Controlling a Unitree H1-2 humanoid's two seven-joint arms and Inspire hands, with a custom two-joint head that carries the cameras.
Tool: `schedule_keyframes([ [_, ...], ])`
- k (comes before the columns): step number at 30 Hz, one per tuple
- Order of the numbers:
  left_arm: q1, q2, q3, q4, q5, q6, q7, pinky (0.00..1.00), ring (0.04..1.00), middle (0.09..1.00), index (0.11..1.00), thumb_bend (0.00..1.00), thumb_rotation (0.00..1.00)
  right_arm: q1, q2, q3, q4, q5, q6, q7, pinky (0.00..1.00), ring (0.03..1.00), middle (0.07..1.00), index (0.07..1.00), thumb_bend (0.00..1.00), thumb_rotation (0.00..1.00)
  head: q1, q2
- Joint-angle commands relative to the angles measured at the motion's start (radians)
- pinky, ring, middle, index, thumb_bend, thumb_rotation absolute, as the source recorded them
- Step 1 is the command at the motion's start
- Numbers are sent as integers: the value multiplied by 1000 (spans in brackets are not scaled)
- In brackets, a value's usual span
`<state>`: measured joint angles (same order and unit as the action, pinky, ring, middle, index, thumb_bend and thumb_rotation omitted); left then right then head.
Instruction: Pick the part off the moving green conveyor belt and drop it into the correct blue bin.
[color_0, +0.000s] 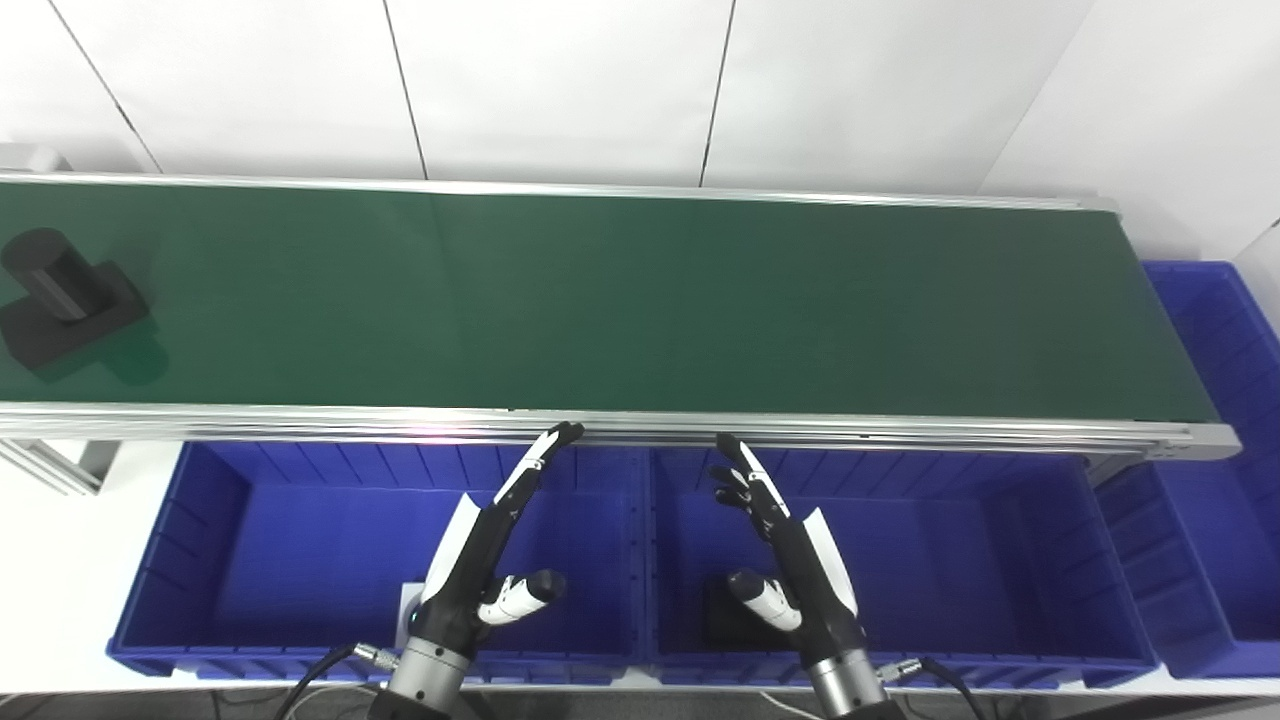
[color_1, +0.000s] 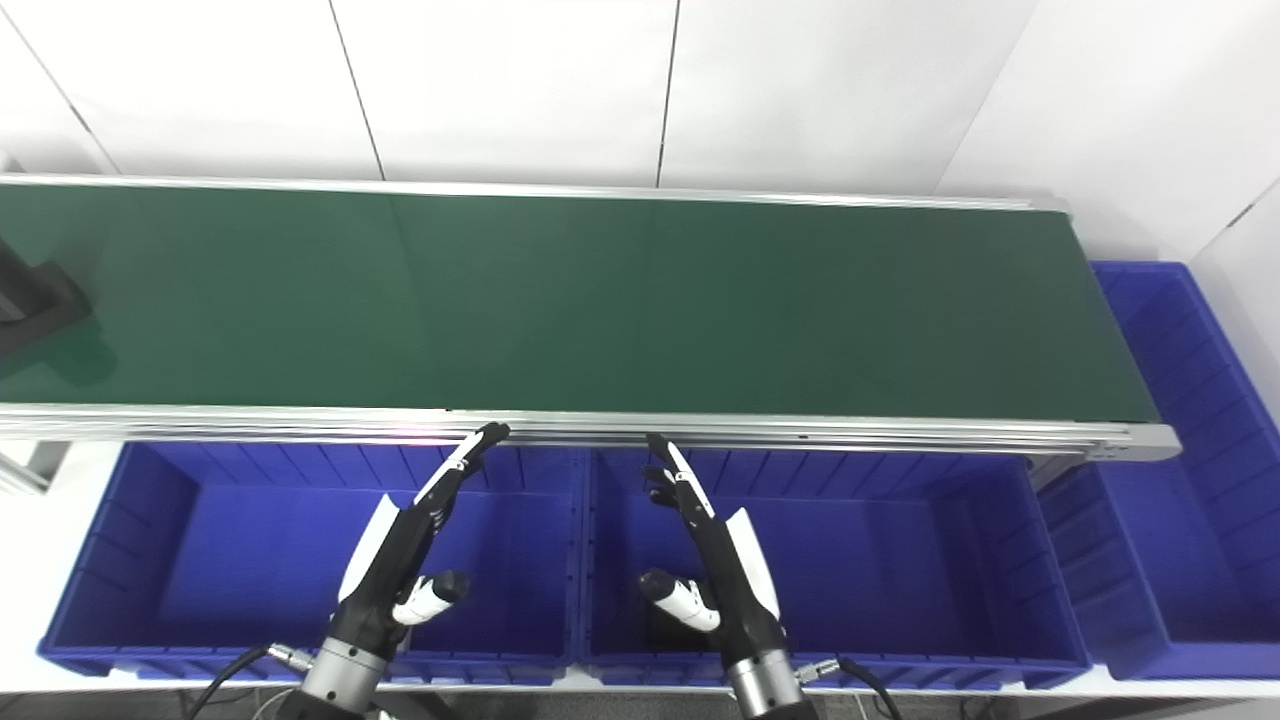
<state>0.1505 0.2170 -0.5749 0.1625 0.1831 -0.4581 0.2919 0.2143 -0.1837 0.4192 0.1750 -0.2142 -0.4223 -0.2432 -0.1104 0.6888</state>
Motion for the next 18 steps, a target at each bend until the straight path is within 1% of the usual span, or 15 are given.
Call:
schedule_keyframes([
  [1, -21, 3, -6, -8, -8, -12, 17, 905, 947, 950, 896, 938, 1000, -5, 3, -4, -18, -4, -48, -10, 820, 891, 960, 962, 950, 1000, 1, -1],
  [9, -20, 3, -10, -8, -13, -12, 20, 910, 944, 943, 895, 941, 1000, -6, 2, -2, -16, -4, -48, -12, 817, 890, 959, 962, 941, 1000, 0, -2],
  [15, -28, 9, -27, 0, -4, -12, 45, 890, 935, 941, 901, 934, 1000, -6, 2, -2, -15, -8, -48, -16, 815, 891, 957, 962, 944, 1000, 1, -6],
  [17, -30, 10, -34, 4, 0, -12, 56, 889, 936, 942, 905, 936, 1000, -4, 1, -3, -16, -4, -48, -14, 814, 892, 957, 962, 946, 1000, 5, -12],
  [18, -31, 10, -38, 6, 1, -12, 61, 891, 936, 943, 909, 942, 1000, -4, 0, -2, -14, -2, -48, -14, 814, 892, 958, 962, 944, 1000, 12, -23],
])
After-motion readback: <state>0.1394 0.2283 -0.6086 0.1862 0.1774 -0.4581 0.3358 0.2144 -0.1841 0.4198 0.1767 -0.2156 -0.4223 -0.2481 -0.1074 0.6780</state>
